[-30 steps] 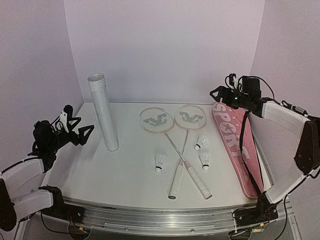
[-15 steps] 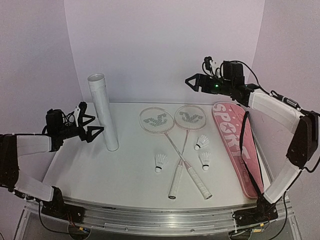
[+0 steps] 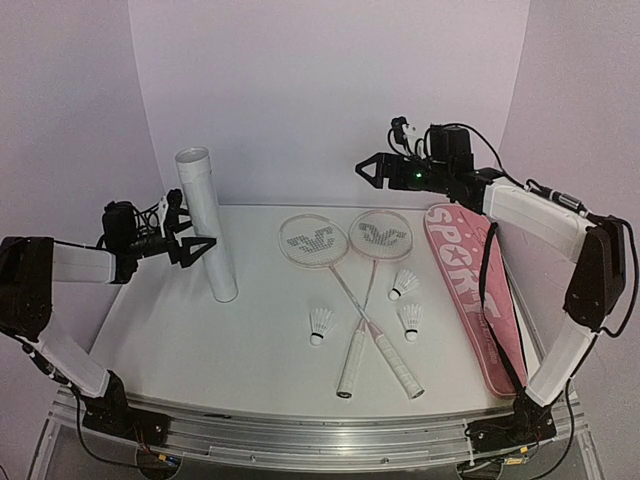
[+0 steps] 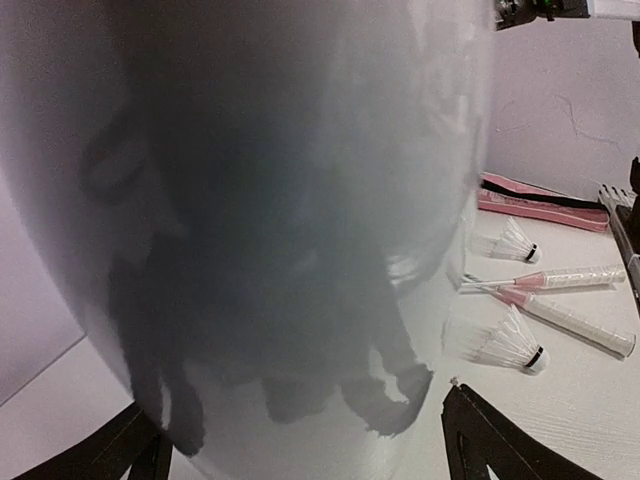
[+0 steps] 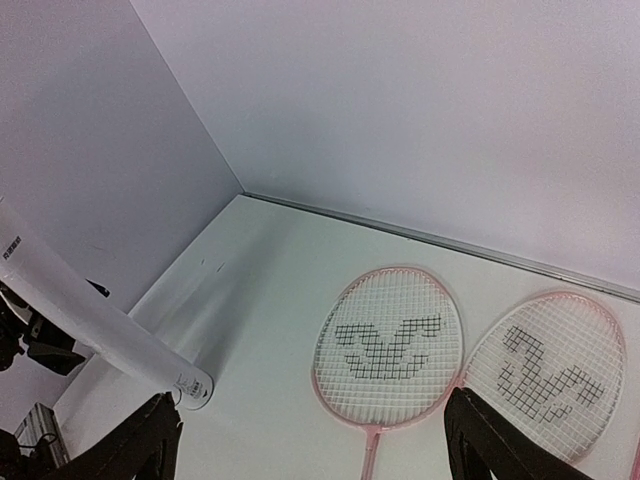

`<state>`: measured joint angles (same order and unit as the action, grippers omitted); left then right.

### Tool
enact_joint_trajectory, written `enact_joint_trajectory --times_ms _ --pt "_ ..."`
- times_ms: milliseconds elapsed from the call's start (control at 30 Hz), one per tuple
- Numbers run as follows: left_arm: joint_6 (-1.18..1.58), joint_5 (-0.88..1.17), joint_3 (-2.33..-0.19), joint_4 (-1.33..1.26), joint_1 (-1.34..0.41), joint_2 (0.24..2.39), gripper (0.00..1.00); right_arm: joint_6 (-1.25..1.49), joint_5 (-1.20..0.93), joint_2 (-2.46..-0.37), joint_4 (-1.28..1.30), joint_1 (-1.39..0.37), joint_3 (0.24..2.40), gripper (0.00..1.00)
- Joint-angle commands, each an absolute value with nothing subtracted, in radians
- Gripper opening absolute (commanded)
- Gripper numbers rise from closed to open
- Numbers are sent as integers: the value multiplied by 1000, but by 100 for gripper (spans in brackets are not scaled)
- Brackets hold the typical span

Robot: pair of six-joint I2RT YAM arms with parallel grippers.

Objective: Pack up the badminton gear

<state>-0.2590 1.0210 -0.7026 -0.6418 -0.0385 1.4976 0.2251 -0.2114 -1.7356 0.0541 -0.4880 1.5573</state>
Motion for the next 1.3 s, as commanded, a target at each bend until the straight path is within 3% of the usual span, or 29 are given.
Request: enact_joint_trajectory --times_ms 0,167,433,633,800,1033,1267 --pt "-249 1069 -765 -726 -51 1526 87 220 -232 -1757 14 -504 1619 88" --pt "-241 1061 -767 -742 -57 1536 78 224 -234 -1764 8 -512 1624 88" --pt "-260 1060 -815 -637 -64 1528 50 257 -218 -1758 8 -531 1636 87" --pt "-575 1051 -923 -180 -92 1471 48 364 -178 -1732 62 -586 1657 83" --pt "-831 925 -973 162 -157 1424 47 393 -143 -1718 241 -687 1727 83" --pt "-939 773 -928 262 -251 1369 41 409 -172 -1721 248 -811 1749 78" --pt "-969 651 -1008 334 -302 1457 35 369 -147 -1734 251 -857 1761 67"
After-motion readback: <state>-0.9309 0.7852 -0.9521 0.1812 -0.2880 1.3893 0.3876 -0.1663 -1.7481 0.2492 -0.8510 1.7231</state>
